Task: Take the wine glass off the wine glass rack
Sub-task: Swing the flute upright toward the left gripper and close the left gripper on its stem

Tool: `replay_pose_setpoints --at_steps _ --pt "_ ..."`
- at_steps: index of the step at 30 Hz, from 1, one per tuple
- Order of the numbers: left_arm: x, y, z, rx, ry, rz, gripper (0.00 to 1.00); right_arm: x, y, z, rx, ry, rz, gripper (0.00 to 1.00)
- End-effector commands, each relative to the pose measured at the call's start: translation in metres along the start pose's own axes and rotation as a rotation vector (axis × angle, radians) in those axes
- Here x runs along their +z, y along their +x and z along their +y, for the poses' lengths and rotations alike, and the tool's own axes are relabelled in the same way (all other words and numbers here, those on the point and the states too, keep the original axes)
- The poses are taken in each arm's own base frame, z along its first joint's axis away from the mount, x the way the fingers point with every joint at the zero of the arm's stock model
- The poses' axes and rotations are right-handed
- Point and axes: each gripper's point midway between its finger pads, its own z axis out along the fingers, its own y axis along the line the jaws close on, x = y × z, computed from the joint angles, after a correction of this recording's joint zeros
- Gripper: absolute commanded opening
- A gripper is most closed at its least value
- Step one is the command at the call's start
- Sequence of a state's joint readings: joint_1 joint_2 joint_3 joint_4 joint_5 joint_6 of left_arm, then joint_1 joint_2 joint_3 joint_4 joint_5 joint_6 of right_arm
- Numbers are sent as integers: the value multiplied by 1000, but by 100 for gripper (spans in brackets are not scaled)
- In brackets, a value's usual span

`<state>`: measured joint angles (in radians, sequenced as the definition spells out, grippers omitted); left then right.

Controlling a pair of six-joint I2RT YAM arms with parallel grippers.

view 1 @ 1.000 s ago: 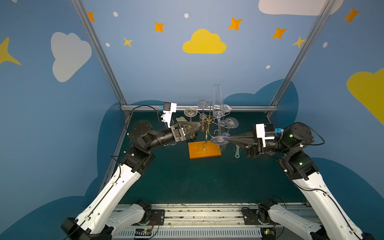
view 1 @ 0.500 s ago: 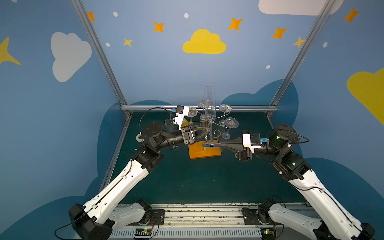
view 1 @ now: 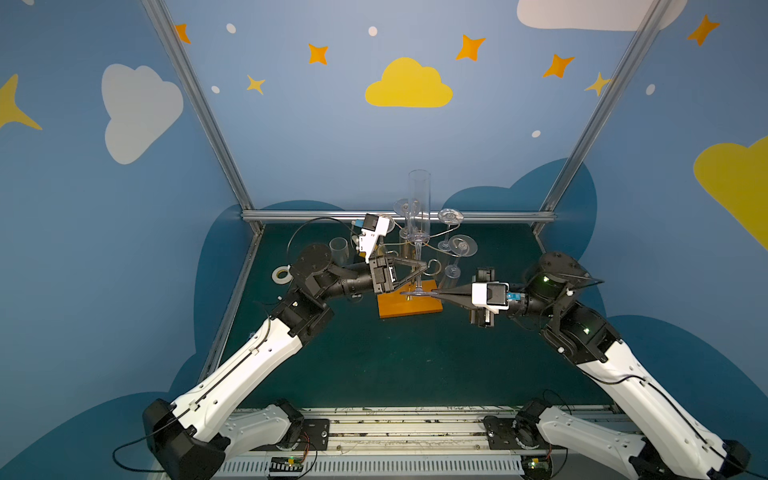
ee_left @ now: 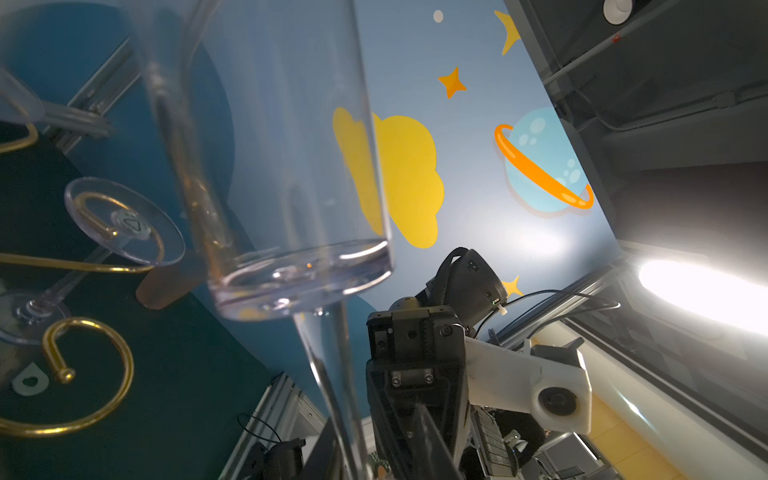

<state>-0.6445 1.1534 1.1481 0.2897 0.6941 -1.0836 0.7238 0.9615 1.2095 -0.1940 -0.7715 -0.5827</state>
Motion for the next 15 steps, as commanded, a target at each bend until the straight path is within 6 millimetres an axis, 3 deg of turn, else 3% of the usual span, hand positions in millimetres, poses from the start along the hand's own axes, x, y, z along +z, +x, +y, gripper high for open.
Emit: replay_pose_setpoints --at_steps 1,5,11,15 --pt "2 6 -5 11 23 33 20 -3 1 3 -48 10 24 0" --pt "4 7 -4 3 23 44 3 -4 4 5 -54 6 44 0" --pt "4 5 -5 11 23 40 2 -3 7 5 -55 16 61 0" --pt "1 2 -6 42 12 11 2 -7 6 1 -46 57 67 60"
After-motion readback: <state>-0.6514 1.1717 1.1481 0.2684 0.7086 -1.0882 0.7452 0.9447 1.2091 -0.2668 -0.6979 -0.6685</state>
